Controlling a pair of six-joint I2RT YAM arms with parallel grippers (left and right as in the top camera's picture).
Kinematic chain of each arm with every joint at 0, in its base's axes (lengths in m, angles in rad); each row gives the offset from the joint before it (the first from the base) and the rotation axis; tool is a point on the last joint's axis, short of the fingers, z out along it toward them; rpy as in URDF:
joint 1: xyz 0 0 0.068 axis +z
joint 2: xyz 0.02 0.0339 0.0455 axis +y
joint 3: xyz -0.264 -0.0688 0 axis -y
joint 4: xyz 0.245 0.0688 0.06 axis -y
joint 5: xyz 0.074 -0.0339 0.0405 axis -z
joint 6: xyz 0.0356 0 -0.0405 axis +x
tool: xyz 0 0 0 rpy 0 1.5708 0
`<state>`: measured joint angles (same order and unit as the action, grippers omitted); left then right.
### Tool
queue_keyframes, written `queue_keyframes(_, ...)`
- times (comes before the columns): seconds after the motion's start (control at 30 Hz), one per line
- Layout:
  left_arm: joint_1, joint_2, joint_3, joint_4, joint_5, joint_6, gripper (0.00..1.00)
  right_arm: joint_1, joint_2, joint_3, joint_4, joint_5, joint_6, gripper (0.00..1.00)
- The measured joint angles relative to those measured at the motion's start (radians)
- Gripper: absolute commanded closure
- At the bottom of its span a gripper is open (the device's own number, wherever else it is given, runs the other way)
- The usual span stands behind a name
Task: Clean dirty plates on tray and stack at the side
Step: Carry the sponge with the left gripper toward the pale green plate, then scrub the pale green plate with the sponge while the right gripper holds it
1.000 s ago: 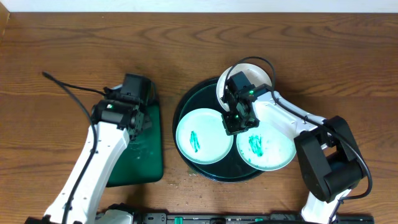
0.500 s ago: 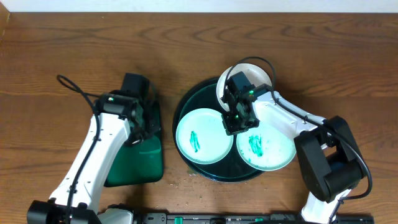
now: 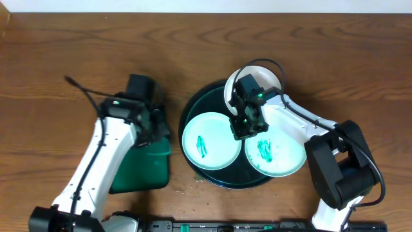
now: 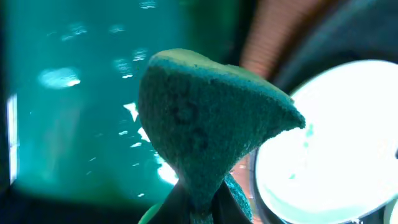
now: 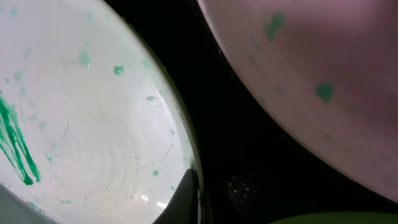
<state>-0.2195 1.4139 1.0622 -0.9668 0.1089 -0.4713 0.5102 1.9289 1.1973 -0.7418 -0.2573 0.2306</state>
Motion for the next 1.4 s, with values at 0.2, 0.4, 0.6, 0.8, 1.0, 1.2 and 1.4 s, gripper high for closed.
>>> queue_keyframes(0.2,-0.164,0.053,0.000,0.106,0.045,-0.032,0.93,0.000,0.000,0.000,-0.001,0.000,0.000,0.99)
queue_keyframes(0.4,-0.230,0.227,0.000,0.220,0.137,-0.066,0.93,0.000,0.000,0.000,-0.009,0.000,0.000,0.99)
queue_keyframes(0.6,-0.241,0.377,0.000,0.294,0.220,-0.079,0.93,0.000,0.000,0.002,-0.019,0.001,0.000,0.99)
queue_keyframes(0.8,-0.236,0.411,0.000,0.372,0.336,-0.069,0.93,0.000,0.000,0.003,-0.023,0.004,0.000,0.99)
queue_keyframes(1.0,-0.270,0.439,0.000,0.480,0.461,-0.055,0.93,0.000,0.000,0.004,-0.025,0.005,0.000,0.99)
queue_keyframes(1.2,-0.294,0.447,0.000,0.502,0.512,-0.056,0.93,0.000,0.000,0.004,-0.030,0.005,0.000,0.99)
queue_keyframes(1.4,-0.247,0.446,0.002,0.391,0.465,-0.055,0.93,0.000,0.000,0.005,-0.035,0.004,0.000,0.99)
